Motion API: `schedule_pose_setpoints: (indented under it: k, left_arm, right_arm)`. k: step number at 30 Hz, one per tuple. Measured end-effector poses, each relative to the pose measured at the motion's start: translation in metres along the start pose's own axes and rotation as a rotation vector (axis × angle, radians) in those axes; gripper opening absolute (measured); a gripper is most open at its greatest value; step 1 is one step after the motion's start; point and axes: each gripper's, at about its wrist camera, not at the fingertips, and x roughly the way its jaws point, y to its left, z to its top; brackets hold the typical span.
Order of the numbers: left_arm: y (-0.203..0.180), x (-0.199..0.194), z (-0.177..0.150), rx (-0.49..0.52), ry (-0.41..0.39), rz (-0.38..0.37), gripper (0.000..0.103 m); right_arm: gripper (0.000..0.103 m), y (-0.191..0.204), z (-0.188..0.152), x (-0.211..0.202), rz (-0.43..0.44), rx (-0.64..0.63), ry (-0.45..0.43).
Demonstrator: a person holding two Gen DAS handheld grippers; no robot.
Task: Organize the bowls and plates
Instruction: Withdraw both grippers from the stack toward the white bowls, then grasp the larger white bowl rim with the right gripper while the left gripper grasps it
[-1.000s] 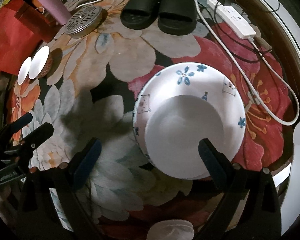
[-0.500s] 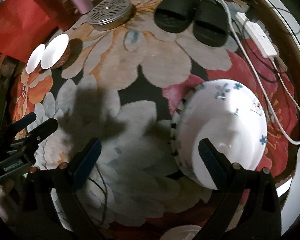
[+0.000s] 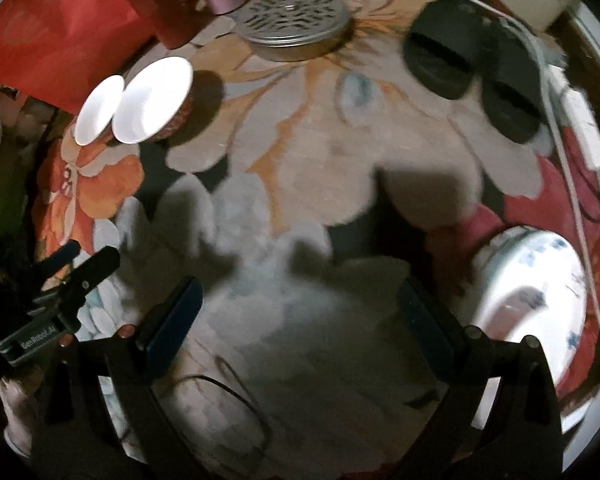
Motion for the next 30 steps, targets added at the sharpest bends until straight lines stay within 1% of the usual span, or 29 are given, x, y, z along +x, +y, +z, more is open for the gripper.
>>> schedule_pose_setpoints:
  k: [3, 8, 10, 15, 18, 20, 21, 22, 23, 24, 25, 26, 28, 30]
  left_arm:
    - [0.020, 0.003, 0.007, -0.040, -0.010, 0.005, 0.102]
    - [0.046, 0.005, 0.015, -0.067, -0.032, 0.042, 0.102]
    - [0.056, 0.003, 0.018, -0.076, -0.040, 0.046, 0.102]
    - [0.075, 0.006, 0.021, -0.105, -0.043, 0.064, 0.102]
    - [0.079, 0.009, 0.021, -0.111, -0.039, 0.068, 0.102]
    - [0.080, 0.011, 0.019, -0.106, -0.034, 0.071, 0.102]
    - [0.080, 0.012, 0.019, -0.105, -0.032, 0.069, 0.102]
    - [0.080, 0.013, 0.018, -0.103, -0.030, 0.068, 0.102]
    - [0.081, 0.015, 0.018, -0.101, -0.028, 0.069, 0.102]
    - [0.081, 0.016, 0.017, -0.100, -0.027, 0.069, 0.102]
    - [0.081, 0.017, 0.017, -0.102, -0.025, 0.067, 0.102]
    - [0.080, 0.018, 0.017, -0.104, -0.024, 0.065, 0.102]
    - [0.079, 0.019, 0.017, -0.103, -0.023, 0.062, 0.102]
    - [0.076, 0.020, 0.018, -0.101, -0.021, 0.056, 0.102]
  right_arm:
    - [0.099, 0.015, 0.013, 0.011, 0.033, -0.004, 0.008]
    - [0.099, 0.043, 0.043, 0.023, 0.073, -0.031, -0.031]
    - [0.099, 0.051, 0.056, 0.031, 0.086, -0.028, -0.037]
    - [0.097, 0.059, 0.089, 0.053, 0.173, 0.055, -0.044]
    - [0.094, 0.063, 0.105, 0.072, 0.200, 0.113, -0.025]
    - [0.085, 0.064, 0.111, 0.084, 0.226, 0.146, -0.004]
    - [0.083, 0.065, 0.113, 0.089, 0.235, 0.154, 0.008]
    - [0.076, 0.066, 0.114, 0.095, 0.253, 0.162, 0.019]
    - [0.066, 0.067, 0.116, 0.101, 0.276, 0.172, 0.030]
    - [0.062, 0.068, 0.116, 0.106, 0.294, 0.179, 0.037]
    - [0.052, 0.069, 0.116, 0.110, 0.308, 0.181, 0.045]
    - [0.032, 0.071, 0.116, 0.114, 0.315, 0.177, 0.053]
    - [0.018, 0.076, 0.115, 0.119, 0.328, 0.145, 0.073]
    - [0.018, 0.083, 0.113, 0.119, 0.312, 0.101, 0.072]
